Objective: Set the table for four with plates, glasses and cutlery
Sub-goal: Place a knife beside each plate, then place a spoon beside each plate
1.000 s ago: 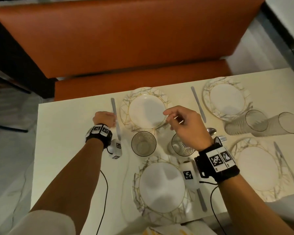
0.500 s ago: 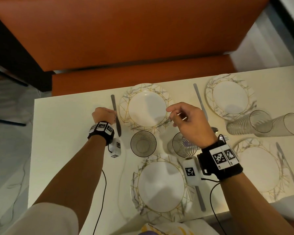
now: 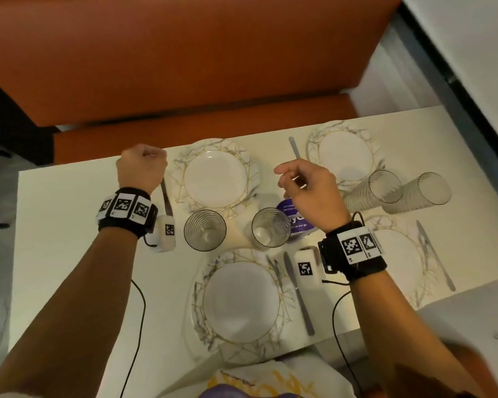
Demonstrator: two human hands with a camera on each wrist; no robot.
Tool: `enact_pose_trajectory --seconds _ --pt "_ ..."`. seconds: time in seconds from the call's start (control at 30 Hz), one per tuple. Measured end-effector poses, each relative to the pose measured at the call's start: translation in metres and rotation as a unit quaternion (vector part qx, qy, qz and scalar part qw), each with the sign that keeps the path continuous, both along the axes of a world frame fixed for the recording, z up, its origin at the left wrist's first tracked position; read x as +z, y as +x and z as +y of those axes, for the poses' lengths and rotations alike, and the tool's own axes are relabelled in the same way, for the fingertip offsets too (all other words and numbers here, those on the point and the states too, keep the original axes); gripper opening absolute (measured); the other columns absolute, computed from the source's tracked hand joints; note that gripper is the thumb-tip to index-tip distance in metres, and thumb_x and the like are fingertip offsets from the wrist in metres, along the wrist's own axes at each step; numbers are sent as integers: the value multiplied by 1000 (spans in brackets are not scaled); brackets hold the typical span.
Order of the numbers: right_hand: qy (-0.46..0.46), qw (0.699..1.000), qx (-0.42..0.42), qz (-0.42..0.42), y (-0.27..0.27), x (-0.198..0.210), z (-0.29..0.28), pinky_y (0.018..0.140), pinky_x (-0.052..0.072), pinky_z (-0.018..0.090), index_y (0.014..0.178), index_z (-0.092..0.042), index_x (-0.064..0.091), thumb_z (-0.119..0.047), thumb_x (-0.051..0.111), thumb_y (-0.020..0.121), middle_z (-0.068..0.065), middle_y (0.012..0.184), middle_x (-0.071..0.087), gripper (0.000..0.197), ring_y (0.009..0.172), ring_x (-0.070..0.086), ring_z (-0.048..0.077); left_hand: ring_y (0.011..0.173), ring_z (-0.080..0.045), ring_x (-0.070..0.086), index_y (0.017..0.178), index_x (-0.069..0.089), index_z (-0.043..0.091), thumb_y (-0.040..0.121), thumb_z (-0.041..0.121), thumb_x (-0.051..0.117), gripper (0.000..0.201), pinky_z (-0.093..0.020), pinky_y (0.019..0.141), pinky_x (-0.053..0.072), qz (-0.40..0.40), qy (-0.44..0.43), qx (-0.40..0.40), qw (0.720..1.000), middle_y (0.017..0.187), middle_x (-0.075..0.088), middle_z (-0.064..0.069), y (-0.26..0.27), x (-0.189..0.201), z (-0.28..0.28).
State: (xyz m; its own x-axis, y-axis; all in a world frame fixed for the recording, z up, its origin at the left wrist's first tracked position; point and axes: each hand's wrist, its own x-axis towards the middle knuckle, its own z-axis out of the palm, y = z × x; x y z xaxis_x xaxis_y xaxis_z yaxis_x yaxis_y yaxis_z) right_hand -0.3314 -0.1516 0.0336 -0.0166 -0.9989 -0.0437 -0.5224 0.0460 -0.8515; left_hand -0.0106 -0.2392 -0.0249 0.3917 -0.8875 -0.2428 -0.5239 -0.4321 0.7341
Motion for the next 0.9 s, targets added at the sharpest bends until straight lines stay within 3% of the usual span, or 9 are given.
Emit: enact_pose_trajectory --seconds 0.17,0.27,0.4,0.53,0.6,0.67,0.73,0.83,0.9 --pt "-4 999 -34 3 -39 -2 15 71 57 25 108 -18 72 -6 59 95 -2 85 71 22 76 70 13 87 -8 73 105 75 22 98 30 63 16 -37 88 63 11 -76 -89 993 91 76 8 -60 59 17" --pt "11 999 -51 -12 -66 -15 21 72 59 30 107 -18 73 -6 59 95 -2 85 71 22 75 69 13 87 -7 71 104 74 27 99 34 64 13 -37 84 62 25 -83 -135 987 91 75 10 -110 79 34" --pt "29 997 -65 6 -100 -44 22 73 54 22 108 -12 73 -4 59 96 -10 89 68 20 76 66 8 83 -6 69 108 71 21 101 24 63 11 -19 65 55 71 -72 -184 978 92 73 5 -192 83 61" --pt "56 992 -32 106 -124 -82 15 77 52 31 113 -7 70 -3 60 91 6 101 67 25 84 61 17 78 -6 65 107 70 20 99 12 60 14 -11 61 51 93 -21 -204 974 90 69 6 -266 57 78" --pt "101 984 -4 150 -132 -98 8 78 46 26 123 -11 65 -9 63 90 13 114 63 34 94 61 21 79 -4 64 111 66 19 99 10 56 18 -9 60 47 86 13 -214 973 94 68 6 -295 38 83" --pt "147 973 27 176 -138 -108 0 85 42 24 136 -11 56 -14 61 92 16 131 53 44 110 61 28 91 -11 65 119 63 16 98 9 53 24 -17 74 48 82 48 -219 971 96 66 7 -317 19 87" --pt "200 955 61 210 -141 -115 -7 98 43 31 146 -8 45 -16 56 96 17 145 38 52 123 55 33 102 -17 61 127 61 11 97 9 54 30 -24 85 44 58 89 -217 970 100 64 4 -330 -2 88" --pt "233 929 105 266 -143 -126 -14 97 47 39 142 -6 44 -8 55 96 15 144 35 47 119 58 36 116 -28 61 130 61 6 95 10 56 35 -27 87 41 2 132 -206 970 123 65 -12 -340 -34 88" --pt "244 920 125 281 -145 -133 -17 92 49 40 139 -6 44 -2 56 93 14 141 37 47 115 59 36 118 -31 61 129 63 6 94 10 59 35 -29 86 43 -25 153 -204 967 126 63 -13 -342 -50 92"
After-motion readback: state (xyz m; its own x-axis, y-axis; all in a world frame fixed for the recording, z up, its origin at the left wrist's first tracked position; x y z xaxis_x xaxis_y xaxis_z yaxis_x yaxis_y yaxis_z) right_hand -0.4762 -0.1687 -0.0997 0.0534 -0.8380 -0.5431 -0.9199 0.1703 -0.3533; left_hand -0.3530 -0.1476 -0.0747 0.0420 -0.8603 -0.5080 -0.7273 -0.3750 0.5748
